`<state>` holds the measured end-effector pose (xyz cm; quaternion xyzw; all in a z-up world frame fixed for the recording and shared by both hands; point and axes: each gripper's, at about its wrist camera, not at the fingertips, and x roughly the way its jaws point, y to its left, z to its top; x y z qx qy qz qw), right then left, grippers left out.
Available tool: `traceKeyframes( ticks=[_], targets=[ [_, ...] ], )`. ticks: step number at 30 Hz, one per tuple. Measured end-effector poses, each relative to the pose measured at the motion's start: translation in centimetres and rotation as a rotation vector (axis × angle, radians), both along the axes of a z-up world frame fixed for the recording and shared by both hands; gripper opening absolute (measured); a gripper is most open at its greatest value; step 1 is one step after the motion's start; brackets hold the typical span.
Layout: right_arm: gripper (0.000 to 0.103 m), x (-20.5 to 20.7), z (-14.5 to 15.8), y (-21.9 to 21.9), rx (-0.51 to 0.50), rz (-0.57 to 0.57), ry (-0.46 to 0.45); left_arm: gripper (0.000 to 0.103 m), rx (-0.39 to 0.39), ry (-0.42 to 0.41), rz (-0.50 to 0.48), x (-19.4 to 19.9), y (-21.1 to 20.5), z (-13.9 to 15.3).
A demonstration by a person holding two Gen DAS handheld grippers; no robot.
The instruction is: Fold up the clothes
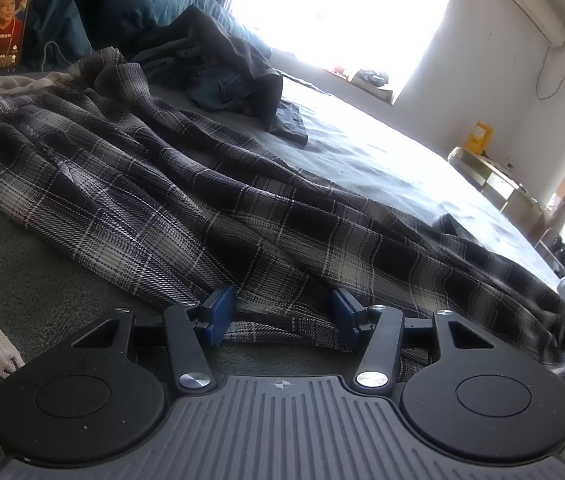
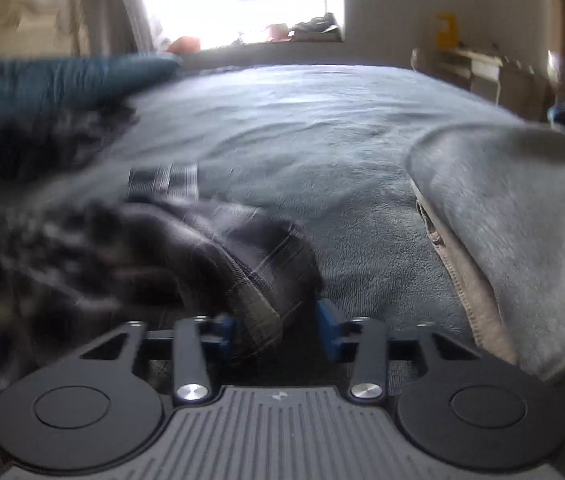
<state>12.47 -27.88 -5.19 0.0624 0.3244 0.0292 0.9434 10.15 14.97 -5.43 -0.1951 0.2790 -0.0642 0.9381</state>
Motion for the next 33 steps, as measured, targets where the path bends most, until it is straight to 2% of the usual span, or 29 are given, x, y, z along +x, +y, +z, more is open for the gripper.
traceKeyframes(
  ticks=[2, 4, 9, 14, 17, 19, 23, 26, 28, 30, 32, 33],
  targets=[
    [0.01, 0.7, 0.8, 0.3, -0.021, -0.001, -0.029, 0.053, -0.009, -0.001, -0.005, 0.1, 0.3, -0.1],
    [0.008, 1.1, 2.6, 1.6, -0.108, 0.007, -0.096, 0.053, -0.01, 0.0, -0.01, 0.1, 0.4, -0.1],
    [0.007, 1.0, 8.8, 5.1, -0.331, 0.027, -0.327, 0.053, 0.0, -0.002, -0.021, 0.2, 0.7, -0.2],
    [0.007, 3.0, 12.3, 9.4, -0.644, 0.079, -0.526, 0.053, 0.014, -0.005, -0.035, 0.2, 0.8, -0.3],
    [0.007, 5.7, 13.8, 11.5, -0.756, 0.112, -0.595, 0.053, 0.015, -0.007, -0.043, 0.2, 1.1, -0.4],
    [0.007, 8.2, 14.8, 12.6, -0.792, 0.129, -0.618, 0.053, 0.013, -0.009, -0.047, 0.1, 1.2, -0.4],
    [0.007, 14.4, 16.7, 14.5, -0.802, 0.157, -0.629, 0.053, 0.015, -0.014, -0.057, 0.0, 1.2, -0.4],
    [0.007, 20.1, 16.9, 15.7, -0.787, 0.147, -0.617, 0.053, 0.008, -0.017, -0.056, -0.2, 1.3, -0.5],
    [0.007, 24.2, 16.4, 16.0, -0.748, 0.123, -0.594, 0.053, 0.007, -0.018, -0.051, -0.2, 1.3, -0.5],
    [0.008, 28.5, 15.0, 16.3, -0.7, 0.097, -0.52, 0.053, 0.013, -0.017, -0.048, -0.3, 1.2, -0.5],
    [0.026, 32.0, 12.5, 15.8, -0.631, 0.09, -0.361, 0.053, 0.02, -0.017, -0.046, -0.3, 1.1, -0.4],
    [0.047, 33.1, 11.0, 15.2, -0.594, 0.089, -0.26, 0.053, 0.022, -0.017, -0.046, -0.3, 1.0, -0.4]
  ],
)
